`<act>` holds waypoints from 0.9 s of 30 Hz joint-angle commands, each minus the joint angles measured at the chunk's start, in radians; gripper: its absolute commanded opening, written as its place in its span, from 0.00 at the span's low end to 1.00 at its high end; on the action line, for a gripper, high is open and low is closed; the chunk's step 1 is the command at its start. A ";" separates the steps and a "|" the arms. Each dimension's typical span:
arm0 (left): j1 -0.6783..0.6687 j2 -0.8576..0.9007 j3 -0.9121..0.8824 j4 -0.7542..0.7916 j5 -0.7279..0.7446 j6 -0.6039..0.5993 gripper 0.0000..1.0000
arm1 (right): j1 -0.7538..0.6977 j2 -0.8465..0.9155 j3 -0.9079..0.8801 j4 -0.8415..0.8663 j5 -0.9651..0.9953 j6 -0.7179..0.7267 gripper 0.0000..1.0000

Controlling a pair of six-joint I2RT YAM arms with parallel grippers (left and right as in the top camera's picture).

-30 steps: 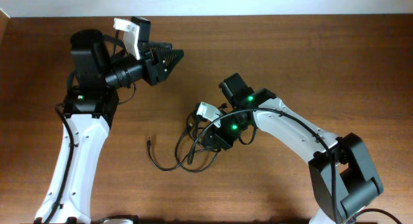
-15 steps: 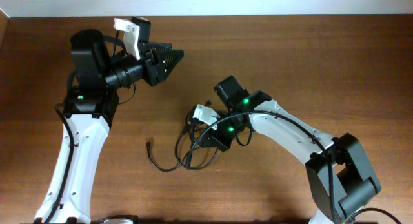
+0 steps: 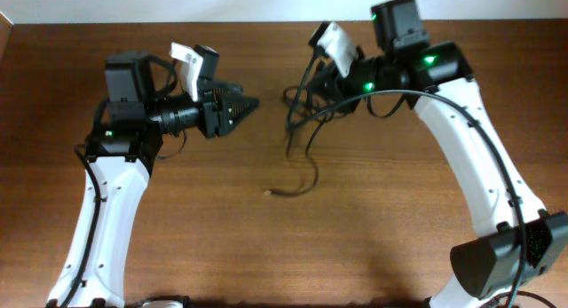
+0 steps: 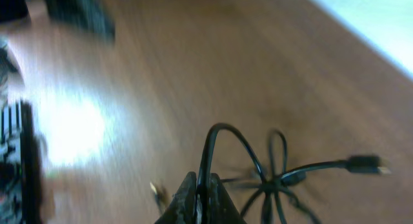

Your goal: Untangle cables

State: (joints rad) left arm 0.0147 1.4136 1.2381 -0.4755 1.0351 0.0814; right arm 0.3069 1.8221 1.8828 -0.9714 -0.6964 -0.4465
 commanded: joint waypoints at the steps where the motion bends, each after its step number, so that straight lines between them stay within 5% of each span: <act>1: 0.000 -0.017 0.004 -0.129 0.086 0.275 0.61 | -0.007 -0.034 0.097 -0.002 -0.006 0.045 0.04; 5: -0.061 -0.017 0.004 -0.266 0.082 0.490 0.62 | -0.008 -0.034 0.161 0.055 0.001 0.134 0.04; 12: -0.214 -0.017 0.004 -0.267 -0.072 0.496 0.62 | -0.008 -0.034 0.320 0.074 0.002 0.216 0.04; 14: -0.233 -0.017 0.004 -0.266 -0.099 0.497 0.62 | -0.008 -0.034 0.320 0.005 0.029 0.198 0.27; 16: -0.226 -0.017 0.004 -0.254 -0.153 0.495 0.61 | -0.008 -0.032 0.320 -0.120 0.103 0.087 0.37; 20: -0.216 -0.017 0.004 -0.253 -0.172 0.488 0.74 | -0.008 -0.032 0.320 -0.232 0.278 0.080 0.37; 27: -0.277 0.072 -0.072 -0.349 -0.312 0.527 0.75 | -0.034 -0.032 0.320 -0.256 0.393 0.082 0.38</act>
State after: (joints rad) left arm -0.2249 1.4277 1.2270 -0.8200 0.7650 0.5648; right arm 0.2996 1.8091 2.1933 -1.2297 -0.3470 -0.3569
